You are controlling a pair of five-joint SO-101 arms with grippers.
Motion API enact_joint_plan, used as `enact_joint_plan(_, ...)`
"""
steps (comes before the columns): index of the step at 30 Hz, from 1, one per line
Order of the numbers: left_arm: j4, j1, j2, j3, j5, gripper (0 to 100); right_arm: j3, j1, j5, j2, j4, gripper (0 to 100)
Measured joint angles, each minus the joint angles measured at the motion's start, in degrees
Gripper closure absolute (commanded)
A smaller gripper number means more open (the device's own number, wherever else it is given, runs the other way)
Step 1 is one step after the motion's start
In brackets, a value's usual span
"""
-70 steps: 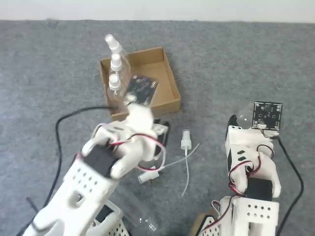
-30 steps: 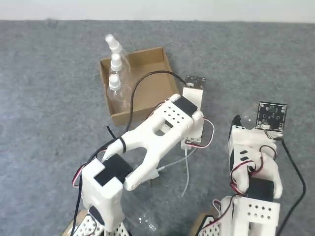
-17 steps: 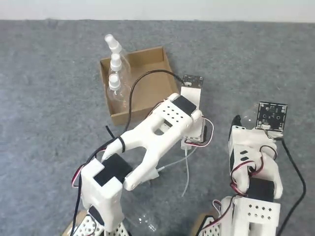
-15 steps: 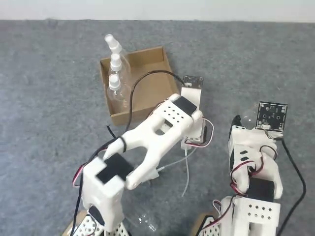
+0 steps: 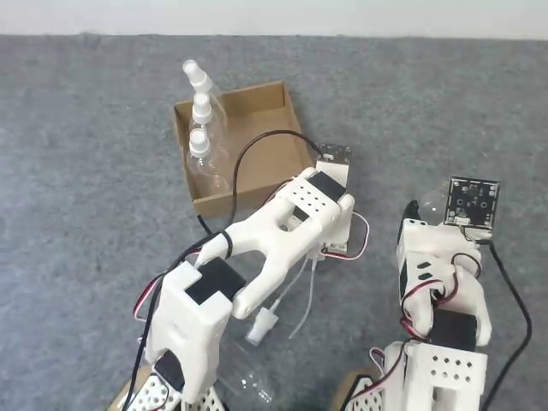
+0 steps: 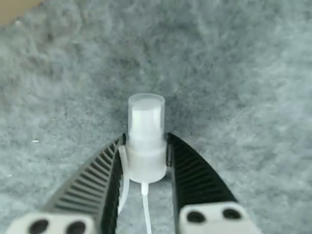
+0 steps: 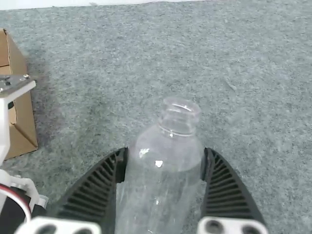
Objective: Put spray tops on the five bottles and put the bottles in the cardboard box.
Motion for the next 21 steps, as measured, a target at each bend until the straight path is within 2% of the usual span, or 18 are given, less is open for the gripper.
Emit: enact_joint_plan(21,13.3,0.0,-1.1,-8.2,0.0,99,0.0,0.0,0.0,0.0,0.0,88.8)
